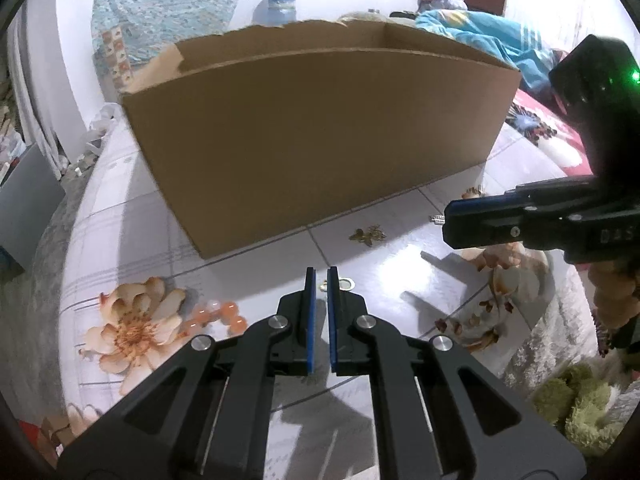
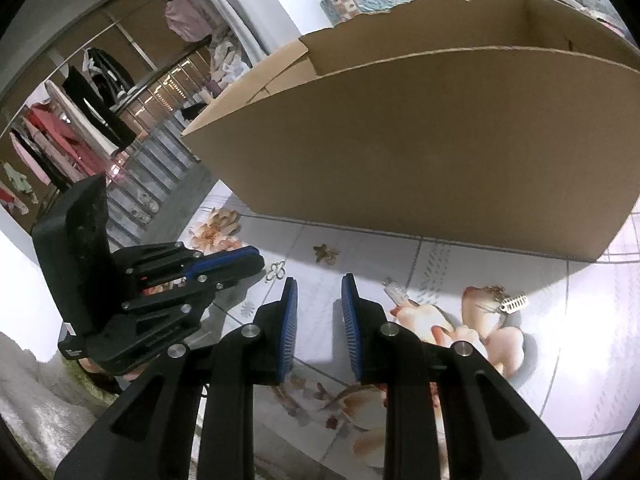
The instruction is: Organize jewelry
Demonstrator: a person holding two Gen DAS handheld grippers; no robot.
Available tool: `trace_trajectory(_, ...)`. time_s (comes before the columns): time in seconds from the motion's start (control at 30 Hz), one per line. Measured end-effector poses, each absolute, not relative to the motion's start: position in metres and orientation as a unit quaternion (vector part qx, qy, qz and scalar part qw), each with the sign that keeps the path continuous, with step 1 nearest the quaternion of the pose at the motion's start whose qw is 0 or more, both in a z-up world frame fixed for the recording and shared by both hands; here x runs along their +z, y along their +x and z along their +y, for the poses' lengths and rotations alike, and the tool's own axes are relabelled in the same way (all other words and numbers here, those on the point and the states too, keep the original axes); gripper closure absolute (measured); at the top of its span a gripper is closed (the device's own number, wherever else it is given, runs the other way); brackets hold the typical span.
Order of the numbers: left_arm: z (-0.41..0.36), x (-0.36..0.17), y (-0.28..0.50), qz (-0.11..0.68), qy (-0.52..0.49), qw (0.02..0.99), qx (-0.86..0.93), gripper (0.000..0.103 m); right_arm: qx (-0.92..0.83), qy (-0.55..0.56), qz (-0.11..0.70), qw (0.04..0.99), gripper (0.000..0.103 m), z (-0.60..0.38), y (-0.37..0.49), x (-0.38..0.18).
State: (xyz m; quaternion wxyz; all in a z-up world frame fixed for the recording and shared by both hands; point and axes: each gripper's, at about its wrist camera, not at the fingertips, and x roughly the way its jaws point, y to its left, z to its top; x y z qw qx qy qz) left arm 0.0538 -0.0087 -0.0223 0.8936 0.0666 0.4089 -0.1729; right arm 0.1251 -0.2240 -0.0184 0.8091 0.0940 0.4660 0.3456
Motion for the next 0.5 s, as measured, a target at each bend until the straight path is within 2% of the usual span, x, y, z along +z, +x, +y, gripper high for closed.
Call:
trace_trajectory(0.23,0.002,-0.023,0.044,0.417,0.061,0.893,-0.158,0.099,0.361,0.030,0.449,0.817,0.080,-0.187,0.120,-0.011)
trace_trajectory(0.33,0.006,-0.020,0.039,0.411,0.060,0.896,-0.160,0.099,0.373,-0.022,0.437,0.819,0.072,-0.164,0.115,-0.012)
trace_trajectory(0.5,0.012,-0.020,0.034,0.407,0.065,0.897,-0.162,0.099,0.405,-0.109,0.407,0.811,0.071,-0.142,0.115,-0.011)
